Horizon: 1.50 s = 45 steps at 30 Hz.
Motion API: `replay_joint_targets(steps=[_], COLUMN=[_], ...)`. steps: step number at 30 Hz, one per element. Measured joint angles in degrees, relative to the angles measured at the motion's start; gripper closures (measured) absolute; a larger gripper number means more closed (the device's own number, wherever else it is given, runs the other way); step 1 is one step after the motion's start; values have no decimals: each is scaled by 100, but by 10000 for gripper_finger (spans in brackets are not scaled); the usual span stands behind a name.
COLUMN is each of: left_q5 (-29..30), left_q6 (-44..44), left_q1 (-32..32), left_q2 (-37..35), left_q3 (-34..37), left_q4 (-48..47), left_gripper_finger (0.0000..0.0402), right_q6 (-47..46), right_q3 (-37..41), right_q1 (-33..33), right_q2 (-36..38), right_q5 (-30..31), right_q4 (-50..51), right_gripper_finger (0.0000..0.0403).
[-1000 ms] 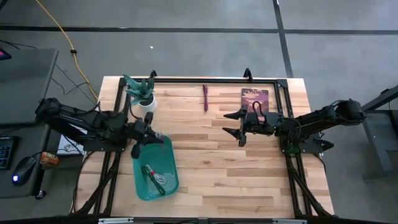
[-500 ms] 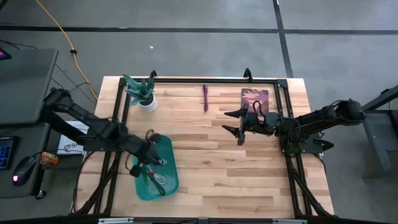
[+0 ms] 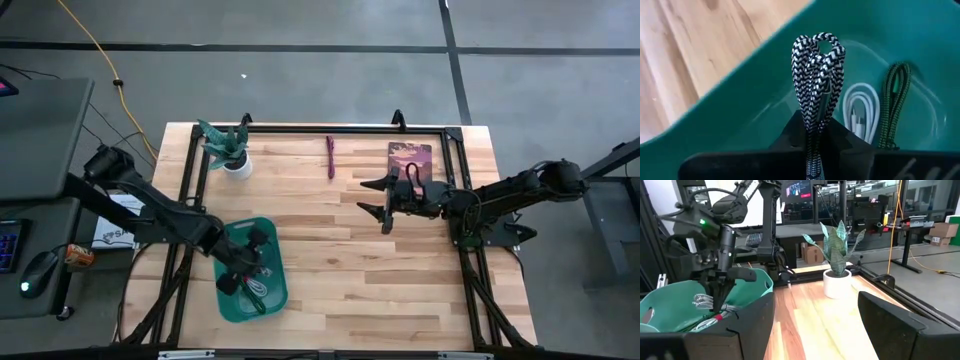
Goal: Pick and place USB-C Cables
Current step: Put the white black charger cable into the green bin, then put the pink black charger cable into the green bin
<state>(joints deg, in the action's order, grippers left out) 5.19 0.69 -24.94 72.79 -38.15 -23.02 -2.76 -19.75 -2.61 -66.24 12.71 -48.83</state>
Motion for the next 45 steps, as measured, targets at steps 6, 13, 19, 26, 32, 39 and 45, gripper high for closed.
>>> replay_joint_targets(steps=[6, 13, 19, 26, 32, 39, 45], left_q5=[25, 129, 148, 146, 146, 146, 132], left_q6=[230, 285, 266, 291, -81, -153, -157], left_q1=[-68, -51, -51, -47, -47, -47, 85], left_q2=[342, 383, 383, 383, 383, 383, 383], left_q3=[0, 0, 0, 0, 0, 0, 2], left_q4=[65, 54, 54, 26, 12, 12, 12], left_gripper_finger=[397, 367, 354, 326, 272, 215, 198], right_q6=[-24, -10, -230, -64, -176, -177, -85], right_q3=[0, 0, 0, 0, -2, -2, -2], right_q1=[0, 0, 0, 0, 1, 0, 0], right_q2=[-2, -2, -2, -2, -2, -2, -2], right_q5=[71, 162, 160, 187, 317, 317, 331], right_q4=[183, 185, 267, 292, 310, 314, 314], right_gripper_finger=[128, 128, 128, 128, 128, 128, 128])
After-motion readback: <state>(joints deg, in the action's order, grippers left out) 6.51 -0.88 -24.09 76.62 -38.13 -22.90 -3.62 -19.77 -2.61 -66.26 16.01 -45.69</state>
